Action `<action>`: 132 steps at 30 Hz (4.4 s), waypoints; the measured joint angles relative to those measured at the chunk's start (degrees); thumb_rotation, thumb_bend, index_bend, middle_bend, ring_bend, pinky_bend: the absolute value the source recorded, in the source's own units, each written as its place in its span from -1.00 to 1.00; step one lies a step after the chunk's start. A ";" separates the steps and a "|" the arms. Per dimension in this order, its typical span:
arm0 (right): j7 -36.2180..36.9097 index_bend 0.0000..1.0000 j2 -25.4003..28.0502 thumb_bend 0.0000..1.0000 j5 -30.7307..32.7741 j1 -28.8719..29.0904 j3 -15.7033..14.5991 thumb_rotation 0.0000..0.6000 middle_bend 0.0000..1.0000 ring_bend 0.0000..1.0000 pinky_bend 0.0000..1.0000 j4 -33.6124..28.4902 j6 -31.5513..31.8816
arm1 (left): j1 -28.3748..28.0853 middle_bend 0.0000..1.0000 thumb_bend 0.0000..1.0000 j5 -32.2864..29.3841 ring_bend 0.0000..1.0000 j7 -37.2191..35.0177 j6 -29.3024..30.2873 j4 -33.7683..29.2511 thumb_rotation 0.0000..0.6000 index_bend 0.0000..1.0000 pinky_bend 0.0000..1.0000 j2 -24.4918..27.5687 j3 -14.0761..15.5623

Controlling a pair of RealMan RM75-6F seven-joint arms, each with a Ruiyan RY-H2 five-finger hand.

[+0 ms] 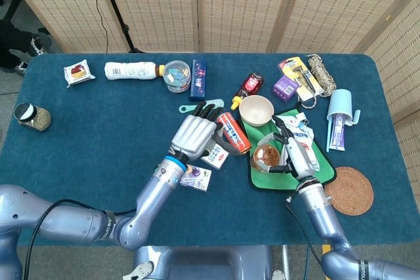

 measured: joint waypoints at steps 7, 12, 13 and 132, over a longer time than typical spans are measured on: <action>-0.44 -0.03 -1.21 -0.56 0.13 0.21 0.41 1.00 -1.00 -1.00 -1.00 0.86 0.50 | -0.33 -0.72 0.01 0.59 -0.89 0.82 1.23 1.07 1.00 0.25 -0.90 -2.12 -0.01; -0.54 0.00 -1.45 -0.51 0.25 0.32 0.43 1.00 -1.00 -1.00 -1.00 0.91 0.29 | -0.51 -0.72 0.01 0.79 -0.89 1.06 1.64 1.57 1.00 0.25 -0.90 -3.07 -0.35; -0.57 0.00 -1.53 -0.48 0.27 0.34 0.41 1.00 -1.00 -1.00 -1.00 0.90 0.23 | -0.55 -0.72 0.01 0.78 -0.89 1.07 1.70 1.66 1.00 0.25 -0.90 -3.25 -0.51; -1.53 0.26 -2.20 0.00 3.83 2.24 0.55 1.00 -0.72 -1.00 -1.00 0.98 -5.09 | 1.40 -0.72 0.01 14.07 -0.99 11.44 2.54 14.29 1.00 0.24 -0.90 -17.35 -1.13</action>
